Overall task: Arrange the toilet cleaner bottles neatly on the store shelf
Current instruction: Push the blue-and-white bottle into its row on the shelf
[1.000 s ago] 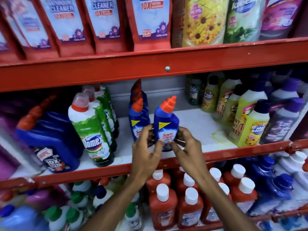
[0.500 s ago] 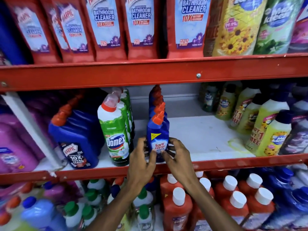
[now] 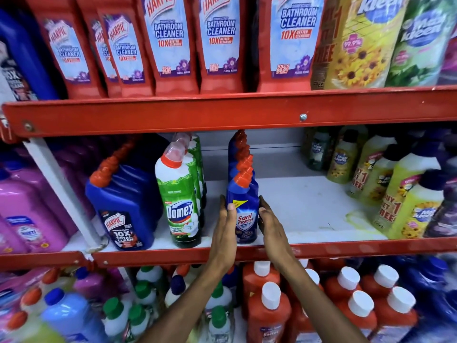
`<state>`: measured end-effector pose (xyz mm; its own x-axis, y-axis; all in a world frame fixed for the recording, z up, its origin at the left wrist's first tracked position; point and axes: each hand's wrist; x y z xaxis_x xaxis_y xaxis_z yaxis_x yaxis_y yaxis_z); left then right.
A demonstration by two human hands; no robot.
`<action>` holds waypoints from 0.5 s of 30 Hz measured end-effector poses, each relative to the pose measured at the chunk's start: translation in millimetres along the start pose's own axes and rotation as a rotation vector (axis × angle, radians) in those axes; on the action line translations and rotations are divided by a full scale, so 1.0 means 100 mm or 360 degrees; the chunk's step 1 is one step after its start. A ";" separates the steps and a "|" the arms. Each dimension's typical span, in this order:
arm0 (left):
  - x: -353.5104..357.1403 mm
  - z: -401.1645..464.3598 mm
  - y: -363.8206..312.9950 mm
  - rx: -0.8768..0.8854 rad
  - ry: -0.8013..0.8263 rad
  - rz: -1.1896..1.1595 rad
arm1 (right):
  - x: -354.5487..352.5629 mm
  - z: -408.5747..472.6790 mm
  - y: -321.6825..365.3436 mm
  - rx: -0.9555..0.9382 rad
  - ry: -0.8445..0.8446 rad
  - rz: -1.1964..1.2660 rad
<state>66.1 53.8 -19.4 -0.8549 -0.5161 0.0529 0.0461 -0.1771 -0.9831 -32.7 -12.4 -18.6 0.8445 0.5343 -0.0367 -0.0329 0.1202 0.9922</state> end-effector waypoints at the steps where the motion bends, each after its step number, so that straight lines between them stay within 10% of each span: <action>1: 0.02 -0.01 0.00 -0.0018 0.0011 -0.0009 | -0.01 0.01 -0.01 0.0004 0.0006 0.0010; 15: 0.07 0.03 0.05 -0.0045 0.0089 0.0033 | 0.00 0.02 -0.02 -0.0005 -0.0021 -0.0027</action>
<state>61.6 46.3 -23.0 -0.8814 -0.4719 0.0234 0.0501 -0.1425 -0.9885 -31.4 -14.8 -19.9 0.8518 0.5212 -0.0517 -0.0204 0.1317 0.9911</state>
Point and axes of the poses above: each hand's wrist, its own z-axis towards the middle knuckle, its own x-axis out of the palm, y = z × x, and after that the axes turned 3 degrees about y, right-handed
